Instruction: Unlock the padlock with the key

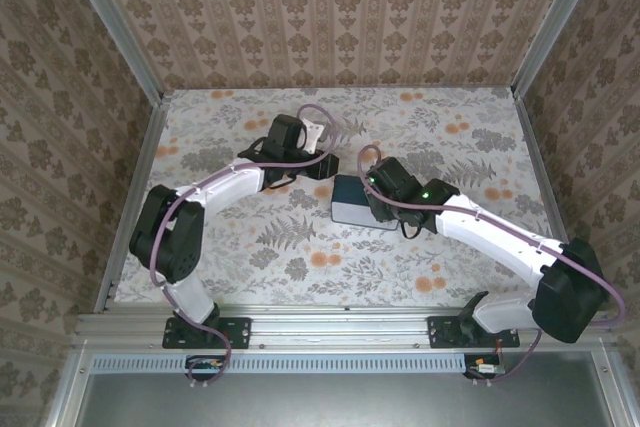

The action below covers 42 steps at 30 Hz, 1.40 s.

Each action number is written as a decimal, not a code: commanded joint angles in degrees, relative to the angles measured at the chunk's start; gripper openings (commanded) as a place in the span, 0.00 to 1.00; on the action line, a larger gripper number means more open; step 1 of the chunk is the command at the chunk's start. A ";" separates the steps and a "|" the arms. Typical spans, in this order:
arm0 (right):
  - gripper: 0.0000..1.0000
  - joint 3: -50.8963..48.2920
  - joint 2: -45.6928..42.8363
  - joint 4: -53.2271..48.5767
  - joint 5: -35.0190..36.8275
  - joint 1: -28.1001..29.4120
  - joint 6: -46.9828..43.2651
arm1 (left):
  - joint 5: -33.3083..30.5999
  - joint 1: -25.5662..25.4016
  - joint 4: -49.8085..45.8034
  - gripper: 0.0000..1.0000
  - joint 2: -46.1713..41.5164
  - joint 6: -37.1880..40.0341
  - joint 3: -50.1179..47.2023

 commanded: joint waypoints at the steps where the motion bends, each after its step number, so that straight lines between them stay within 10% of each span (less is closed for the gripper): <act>1: 0.21 1.00 -0.06 -3.00 -2.33 -1.41 -3.47 | 2.93 -0.84 2.66 0.38 1.45 -0.10 1.32; 42: 0.11 3.30 4.92 5.59 3.87 -11.48 -4.34 | 9.47 -10.79 9.83 0.24 6.45 -8.26 -0.76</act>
